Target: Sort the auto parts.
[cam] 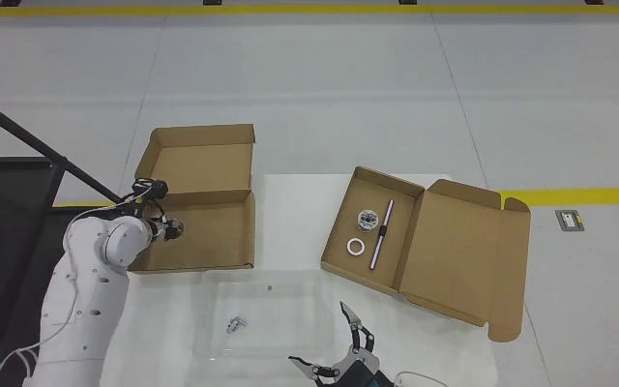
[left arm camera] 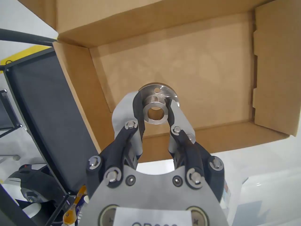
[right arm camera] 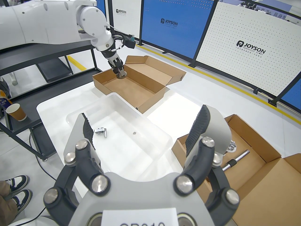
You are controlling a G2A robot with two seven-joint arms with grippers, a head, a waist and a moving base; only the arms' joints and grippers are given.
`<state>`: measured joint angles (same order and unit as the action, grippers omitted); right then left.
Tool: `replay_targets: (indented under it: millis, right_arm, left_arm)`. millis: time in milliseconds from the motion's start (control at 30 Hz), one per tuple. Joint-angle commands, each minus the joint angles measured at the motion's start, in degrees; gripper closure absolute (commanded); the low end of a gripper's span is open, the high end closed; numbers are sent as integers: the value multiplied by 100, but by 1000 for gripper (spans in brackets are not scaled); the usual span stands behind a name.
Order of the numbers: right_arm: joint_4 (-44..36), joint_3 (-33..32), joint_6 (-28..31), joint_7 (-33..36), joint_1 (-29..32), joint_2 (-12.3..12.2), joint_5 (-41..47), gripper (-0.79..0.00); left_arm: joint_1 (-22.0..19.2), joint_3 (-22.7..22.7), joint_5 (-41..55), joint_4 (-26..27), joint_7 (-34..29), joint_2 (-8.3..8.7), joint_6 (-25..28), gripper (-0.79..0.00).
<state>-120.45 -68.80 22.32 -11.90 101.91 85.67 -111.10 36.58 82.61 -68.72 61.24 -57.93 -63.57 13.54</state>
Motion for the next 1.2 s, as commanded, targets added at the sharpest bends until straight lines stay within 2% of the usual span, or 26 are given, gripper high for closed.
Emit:
replay_targets:
  millis: [0,167,367,400,467,600,667,733,833,933,1067,1133,1167]
  right_arm:
    - [0,0,0,0,0,0,0,-785]
    - [0,0,0,0,0,0,0,-785]
    - [0,0,0,0,0,0,0,-785]
    - [0,0,0,0,0,0,0,-785]
    - [0,0,0,0,0,0,0,-785]
    - [0,0,0,0,0,0,0,-785]
    - [0,0,0,0,0,0,0,-785]
    - [0,0,0,0,0,0,0,-785]
    - [0,0,0,0,0,0,0,-785]
    - [0,0,0,0,0,0,0,-785]
    - [0,0,0,0,0,0,0,-785]
    - [0,0,0,0,0,0,0,-785]
    - [0,0,0,0,0,0,0,-785]
  left_arm:
    - [-278,-178,-15,-630,221,-43,-39,0]
    - [-789,-502,196,-1638,509,-156,108,0]
    - [-1107,-849,110,-2266,764,-259,153,0]
    - [-1143,-888,111,-2336,793,-273,162,-58]
    - [-1212,-949,113,-2457,836,-294,166,-259]
    - [-1311,-991,161,-2553,893,-305,229,-462]
    - [-1327,-957,206,-2507,926,-285,306,-453]
    - [-1307,-896,217,-2365,949,-247,355,-514]
    - [-1153,-722,274,-1913,900,-156,474,-542]
    - [-753,-442,387,-1005,718,-30,681,-557]
    - [402,136,640,1134,232,163,894,-622]
    - [1129,440,959,2320,-140,241,1126,-625]
    - [1455,618,1125,2848,-326,278,1214,-594]
